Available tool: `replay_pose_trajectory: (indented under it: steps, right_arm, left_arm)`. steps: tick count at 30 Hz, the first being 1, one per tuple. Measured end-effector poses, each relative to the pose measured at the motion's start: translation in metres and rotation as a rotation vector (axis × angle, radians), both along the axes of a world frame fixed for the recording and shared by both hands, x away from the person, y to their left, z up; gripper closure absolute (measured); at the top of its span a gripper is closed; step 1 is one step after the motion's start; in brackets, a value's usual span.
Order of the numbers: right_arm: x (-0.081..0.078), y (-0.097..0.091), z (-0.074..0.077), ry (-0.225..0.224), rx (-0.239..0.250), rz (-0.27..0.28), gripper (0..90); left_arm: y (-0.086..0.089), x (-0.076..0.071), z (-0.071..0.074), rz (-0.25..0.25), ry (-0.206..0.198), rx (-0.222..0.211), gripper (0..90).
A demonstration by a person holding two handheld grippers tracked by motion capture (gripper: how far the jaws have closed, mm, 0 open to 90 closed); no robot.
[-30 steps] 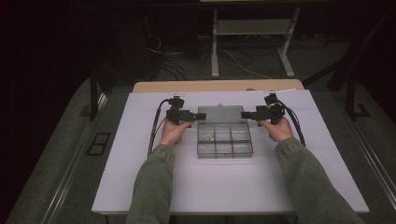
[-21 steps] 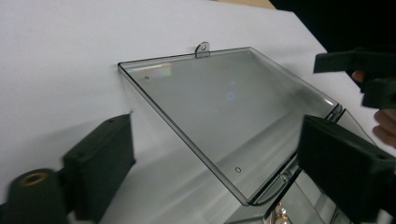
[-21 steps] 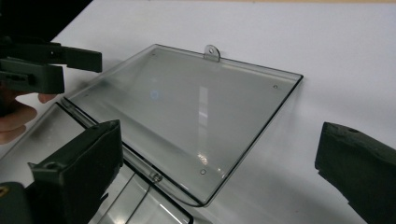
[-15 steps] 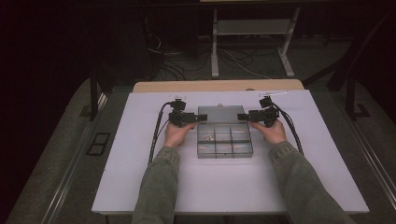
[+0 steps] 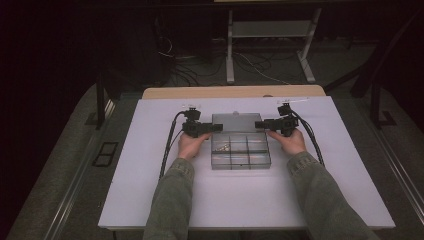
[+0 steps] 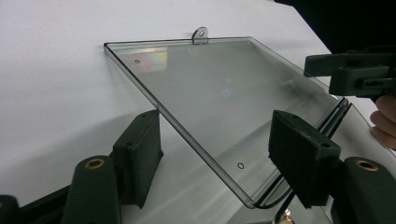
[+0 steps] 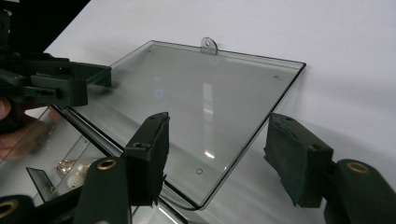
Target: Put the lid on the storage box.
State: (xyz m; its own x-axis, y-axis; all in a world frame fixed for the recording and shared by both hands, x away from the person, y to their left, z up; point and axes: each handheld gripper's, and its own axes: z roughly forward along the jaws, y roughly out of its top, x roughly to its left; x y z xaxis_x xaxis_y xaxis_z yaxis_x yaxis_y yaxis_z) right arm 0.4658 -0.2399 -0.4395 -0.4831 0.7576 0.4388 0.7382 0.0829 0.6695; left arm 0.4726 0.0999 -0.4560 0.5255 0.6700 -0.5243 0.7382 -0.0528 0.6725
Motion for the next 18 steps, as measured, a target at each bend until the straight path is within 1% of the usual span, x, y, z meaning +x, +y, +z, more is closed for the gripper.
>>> replay_pose_trajectory:
  steps: [2,6,9,10,15,18]
  right_arm:
    - [0.0004,0.0001,-0.0013,0.008,0.004,0.002,40.5]
    - [0.0011,0.0010,-0.0041,0.018,0.003,-0.007,40.7]
    - [0.0013,0.0022,-0.0064,0.034,0.009,-0.009,41.4]
    - [0.0013,0.0023,-0.0070,0.039,0.018,-0.012,41.4]
    - [0.0010,0.0021,-0.0079,0.049,0.027,-0.022,41.6]
    - [0.0007,0.0018,-0.0084,0.061,0.042,-0.035,42.1]
  left_arm:
    - [0.0017,0.0000,-0.0010,0.000,0.009,-0.014,36.1]
    - [0.0033,0.0006,-0.0040,-0.008,0.047,-0.061,37.3]
    - [0.0025,0.0007,-0.0046,-0.014,0.050,-0.063,38.2]
    - [0.0023,0.0007,-0.0045,-0.012,0.052,-0.064,38.3]
    - [0.0018,0.0005,-0.0048,-0.005,0.059,-0.075,39.8]
    - [0.0002,-0.0006,-0.0046,0.009,0.051,-0.079,40.9]
